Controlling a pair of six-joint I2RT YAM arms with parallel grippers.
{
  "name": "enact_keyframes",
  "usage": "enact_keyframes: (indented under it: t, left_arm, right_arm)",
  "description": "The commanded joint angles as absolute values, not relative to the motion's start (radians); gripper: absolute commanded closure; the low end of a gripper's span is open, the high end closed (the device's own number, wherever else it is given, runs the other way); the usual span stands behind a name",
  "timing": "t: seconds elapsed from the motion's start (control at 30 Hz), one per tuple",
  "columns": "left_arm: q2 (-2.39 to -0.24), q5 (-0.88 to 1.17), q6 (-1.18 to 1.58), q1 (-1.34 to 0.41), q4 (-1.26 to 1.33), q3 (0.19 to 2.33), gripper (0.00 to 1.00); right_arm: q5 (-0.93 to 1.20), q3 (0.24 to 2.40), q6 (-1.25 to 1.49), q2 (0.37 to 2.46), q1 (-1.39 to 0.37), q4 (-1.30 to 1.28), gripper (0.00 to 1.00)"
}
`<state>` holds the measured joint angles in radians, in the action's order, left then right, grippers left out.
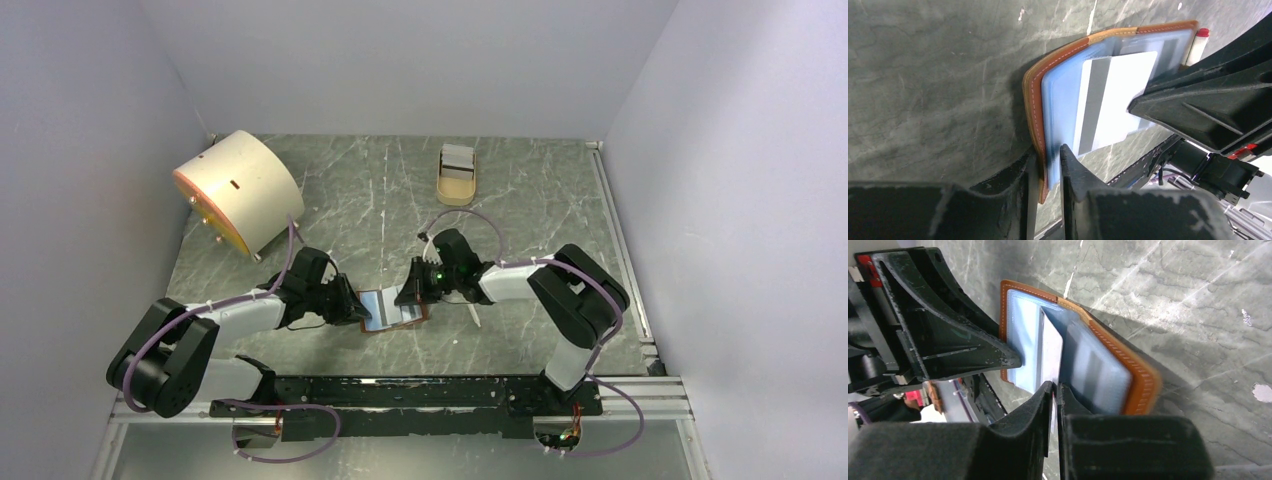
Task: Put the credit cards into the card holder
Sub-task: Insert the credit card into the card holder.
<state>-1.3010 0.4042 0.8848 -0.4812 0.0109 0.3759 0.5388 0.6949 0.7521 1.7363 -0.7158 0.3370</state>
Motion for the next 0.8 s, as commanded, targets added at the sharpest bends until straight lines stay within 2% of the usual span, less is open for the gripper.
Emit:
enact_keyframes:
  t: [0.0,0.07,0.17,0.43,0.77]
  left_arm:
    - [-1.305,0.46,0.861,-0.477,0.057,0.377,0.73]
    - [-1.298,0.472,0.865,-0.477,0.066,0.372,0.72]
    - [-1.272,0.481,0.871,-0.476,0.061,0.371,0.69]
    - [-1.2,0.514,0.895,-0.477,0.071,0.378,0.66]
    - [-1.192,0.516,0.896,-0.477,0.074,0.372,0.71]
  right_arm:
    - [0.473,0.717,0.734,1.739,-0.739,0.274,0.83]
    - [0.444,0.716,0.729,1.72,-0.739,0.247,0.72]
    - [0.381,0.719,0.709,1.679,-0.74,0.19,0.66]
    - [0.359,0.72,0.706,1.643,-0.74,0.186,0.64]
    - [0.399,0.709,0.761,1.688,-0.753,0.298,0.62]
